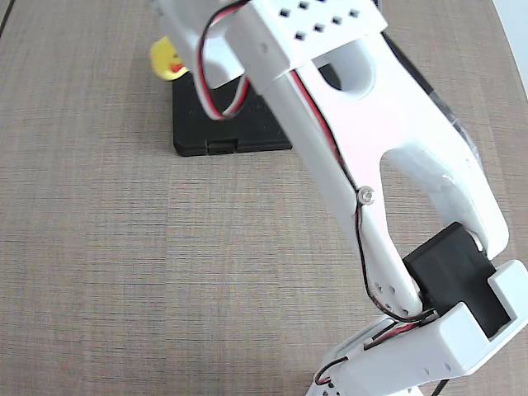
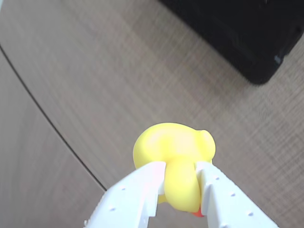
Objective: Grasp a duck and put it on the black surface.
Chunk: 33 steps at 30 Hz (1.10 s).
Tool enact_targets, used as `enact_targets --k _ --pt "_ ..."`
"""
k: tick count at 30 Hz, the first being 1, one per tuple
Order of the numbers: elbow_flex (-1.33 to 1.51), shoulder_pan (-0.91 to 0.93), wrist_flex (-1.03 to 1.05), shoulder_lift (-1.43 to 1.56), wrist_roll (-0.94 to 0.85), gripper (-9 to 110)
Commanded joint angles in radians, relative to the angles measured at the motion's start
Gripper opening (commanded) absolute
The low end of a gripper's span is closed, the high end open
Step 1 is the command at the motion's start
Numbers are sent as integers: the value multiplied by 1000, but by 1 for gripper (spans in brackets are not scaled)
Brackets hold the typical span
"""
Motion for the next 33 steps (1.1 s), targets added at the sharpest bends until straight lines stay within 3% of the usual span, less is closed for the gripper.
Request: enact_targets --k 1,16,33 --pt "-18 104 -31 66 -6 3" --pt "-18 184 -209 -365 6 3" --pt "-20 284 -310 -511 2 3"
